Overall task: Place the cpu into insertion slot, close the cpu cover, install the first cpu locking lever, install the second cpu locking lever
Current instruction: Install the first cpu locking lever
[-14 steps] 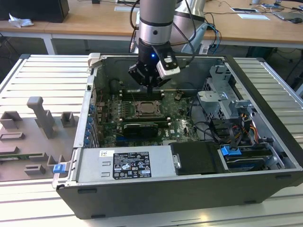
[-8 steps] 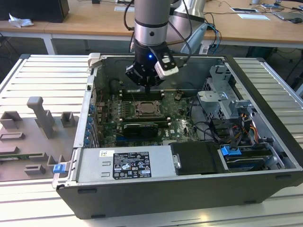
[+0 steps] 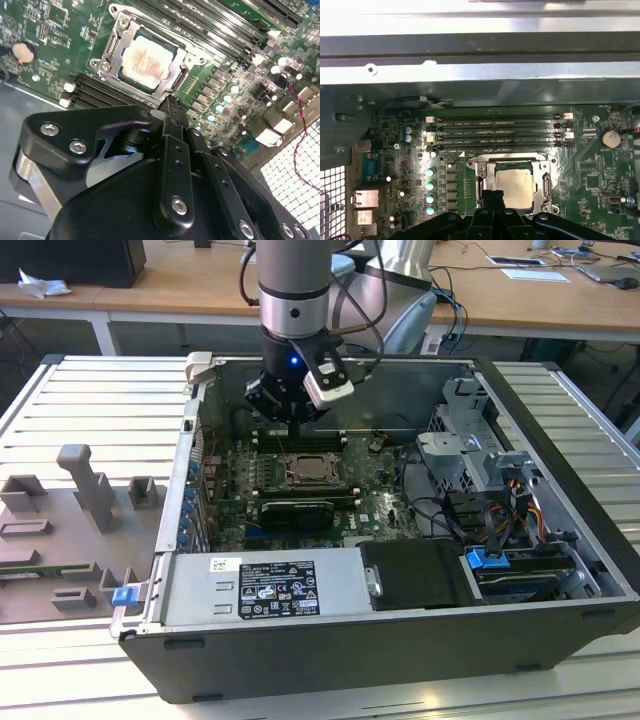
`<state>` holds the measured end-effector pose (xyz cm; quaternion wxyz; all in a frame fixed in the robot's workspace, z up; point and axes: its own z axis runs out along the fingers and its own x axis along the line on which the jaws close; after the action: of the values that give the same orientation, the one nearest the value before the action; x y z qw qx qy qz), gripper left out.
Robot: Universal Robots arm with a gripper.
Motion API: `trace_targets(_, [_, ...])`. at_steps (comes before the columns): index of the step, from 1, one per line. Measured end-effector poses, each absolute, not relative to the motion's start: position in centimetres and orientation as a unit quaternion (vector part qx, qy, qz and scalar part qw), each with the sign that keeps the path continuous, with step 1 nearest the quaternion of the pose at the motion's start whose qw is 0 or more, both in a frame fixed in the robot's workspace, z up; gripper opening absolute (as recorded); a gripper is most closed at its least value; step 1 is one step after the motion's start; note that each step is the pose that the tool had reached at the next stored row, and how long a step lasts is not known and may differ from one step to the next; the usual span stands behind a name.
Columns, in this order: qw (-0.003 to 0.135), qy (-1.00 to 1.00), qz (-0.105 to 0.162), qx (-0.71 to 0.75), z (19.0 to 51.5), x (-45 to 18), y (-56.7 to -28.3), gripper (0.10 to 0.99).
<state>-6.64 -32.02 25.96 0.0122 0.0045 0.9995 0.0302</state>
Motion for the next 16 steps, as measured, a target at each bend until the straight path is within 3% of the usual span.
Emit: trace_targets(16, [0.012, 0.999, 0.036, -0.004, 25.7, -9.5, -31.9, 0.106])
